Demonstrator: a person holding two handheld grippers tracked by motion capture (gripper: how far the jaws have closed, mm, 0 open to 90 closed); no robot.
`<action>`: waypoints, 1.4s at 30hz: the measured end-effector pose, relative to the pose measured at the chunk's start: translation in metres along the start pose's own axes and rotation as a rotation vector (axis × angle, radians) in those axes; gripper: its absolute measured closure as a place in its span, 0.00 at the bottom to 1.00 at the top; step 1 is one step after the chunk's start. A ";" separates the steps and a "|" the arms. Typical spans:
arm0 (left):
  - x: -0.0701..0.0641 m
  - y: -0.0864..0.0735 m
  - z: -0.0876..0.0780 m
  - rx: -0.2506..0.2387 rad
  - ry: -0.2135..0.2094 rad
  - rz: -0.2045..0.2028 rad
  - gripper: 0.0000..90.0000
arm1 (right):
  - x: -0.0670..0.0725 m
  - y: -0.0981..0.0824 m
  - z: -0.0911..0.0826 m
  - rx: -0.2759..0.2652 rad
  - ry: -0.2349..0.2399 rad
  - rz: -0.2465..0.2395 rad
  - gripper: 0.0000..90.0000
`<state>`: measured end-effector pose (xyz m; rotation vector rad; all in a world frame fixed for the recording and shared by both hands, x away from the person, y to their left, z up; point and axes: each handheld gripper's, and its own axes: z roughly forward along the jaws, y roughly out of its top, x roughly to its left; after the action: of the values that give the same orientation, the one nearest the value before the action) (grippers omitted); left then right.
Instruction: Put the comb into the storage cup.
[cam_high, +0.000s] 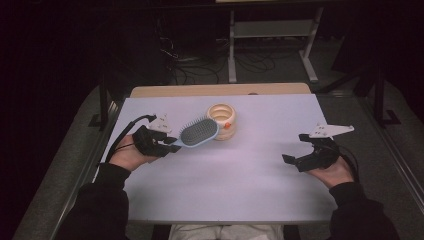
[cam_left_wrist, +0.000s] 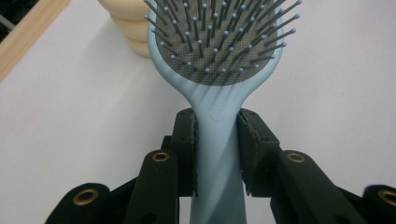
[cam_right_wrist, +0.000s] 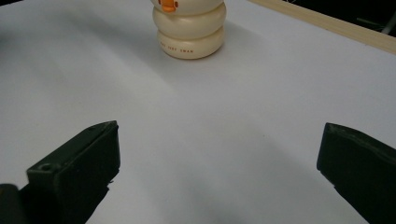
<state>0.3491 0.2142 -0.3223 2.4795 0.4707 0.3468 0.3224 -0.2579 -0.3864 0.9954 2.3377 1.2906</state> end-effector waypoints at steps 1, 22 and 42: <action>0.000 0.002 0.000 0.000 0.002 0.003 0.78 | 0.000 0.001 -0.001 -0.001 0.001 0.001 0.00; 0.005 0.036 0.001 -0.025 0.018 0.055 0.78 | 0.006 0.037 -0.007 -0.005 0.011 -0.048 0.00; 0.004 0.057 0.006 -0.079 0.046 0.072 0.78 | 0.015 0.075 0.005 -0.024 0.059 -0.058 0.00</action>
<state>0.3694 0.1689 -0.2930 2.4204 0.3791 0.4440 0.3465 -0.2172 -0.3259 0.8868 2.3706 1.3390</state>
